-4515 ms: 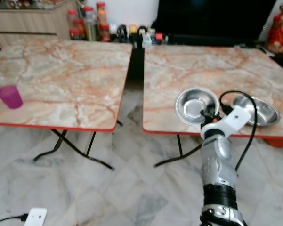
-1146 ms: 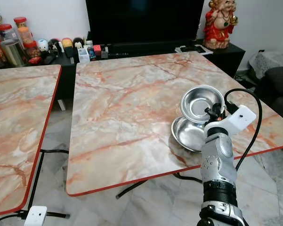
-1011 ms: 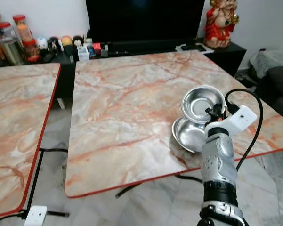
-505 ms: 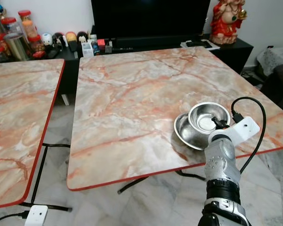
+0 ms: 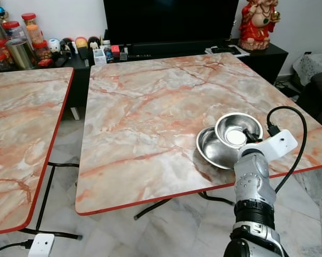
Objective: Setting the table
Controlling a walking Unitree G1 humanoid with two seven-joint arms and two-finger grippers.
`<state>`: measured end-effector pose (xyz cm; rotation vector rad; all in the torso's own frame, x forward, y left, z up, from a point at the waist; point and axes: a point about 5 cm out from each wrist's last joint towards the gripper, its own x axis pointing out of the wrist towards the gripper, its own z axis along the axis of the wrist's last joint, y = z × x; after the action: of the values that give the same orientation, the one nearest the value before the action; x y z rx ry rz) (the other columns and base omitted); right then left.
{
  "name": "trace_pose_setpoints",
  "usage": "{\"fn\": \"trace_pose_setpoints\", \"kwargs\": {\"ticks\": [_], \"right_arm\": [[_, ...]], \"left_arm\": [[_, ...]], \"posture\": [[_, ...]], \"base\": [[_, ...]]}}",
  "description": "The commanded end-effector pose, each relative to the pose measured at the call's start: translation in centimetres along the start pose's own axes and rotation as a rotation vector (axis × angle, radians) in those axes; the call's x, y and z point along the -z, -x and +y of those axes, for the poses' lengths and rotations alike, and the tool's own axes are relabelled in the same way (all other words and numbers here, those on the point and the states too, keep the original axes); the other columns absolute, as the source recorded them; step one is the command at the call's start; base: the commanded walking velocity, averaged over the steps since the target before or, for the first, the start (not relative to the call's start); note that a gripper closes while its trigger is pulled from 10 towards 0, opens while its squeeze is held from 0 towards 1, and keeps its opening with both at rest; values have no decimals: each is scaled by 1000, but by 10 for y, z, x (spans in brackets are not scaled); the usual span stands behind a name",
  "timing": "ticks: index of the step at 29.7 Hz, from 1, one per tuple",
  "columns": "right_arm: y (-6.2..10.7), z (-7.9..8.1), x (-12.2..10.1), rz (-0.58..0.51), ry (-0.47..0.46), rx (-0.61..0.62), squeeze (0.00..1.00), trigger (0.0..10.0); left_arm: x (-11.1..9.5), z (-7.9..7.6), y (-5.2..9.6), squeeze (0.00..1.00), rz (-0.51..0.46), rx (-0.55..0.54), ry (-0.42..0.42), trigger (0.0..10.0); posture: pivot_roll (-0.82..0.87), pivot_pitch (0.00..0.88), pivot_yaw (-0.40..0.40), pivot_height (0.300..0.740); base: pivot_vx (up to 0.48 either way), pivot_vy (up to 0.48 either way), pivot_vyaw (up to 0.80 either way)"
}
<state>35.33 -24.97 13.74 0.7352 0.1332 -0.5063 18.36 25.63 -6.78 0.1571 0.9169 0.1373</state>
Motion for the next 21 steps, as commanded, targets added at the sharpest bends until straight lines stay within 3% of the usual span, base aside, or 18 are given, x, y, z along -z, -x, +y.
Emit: {"fn": "trace_pose_setpoints", "kwargs": {"ticks": [1,21], "right_arm": [[-1,3,2,38,13,1,0,10000],[2,1,1,76,43,35,0,10000]], "left_arm": [[4,1,1,0,20,-2,-6,10000],[4,1,1,0,21,5,-4,10000]], "posture": [[1,78,-16,740],[-6,79,-17,740]], "base": [[0,0,0],[0,0,0]]}}
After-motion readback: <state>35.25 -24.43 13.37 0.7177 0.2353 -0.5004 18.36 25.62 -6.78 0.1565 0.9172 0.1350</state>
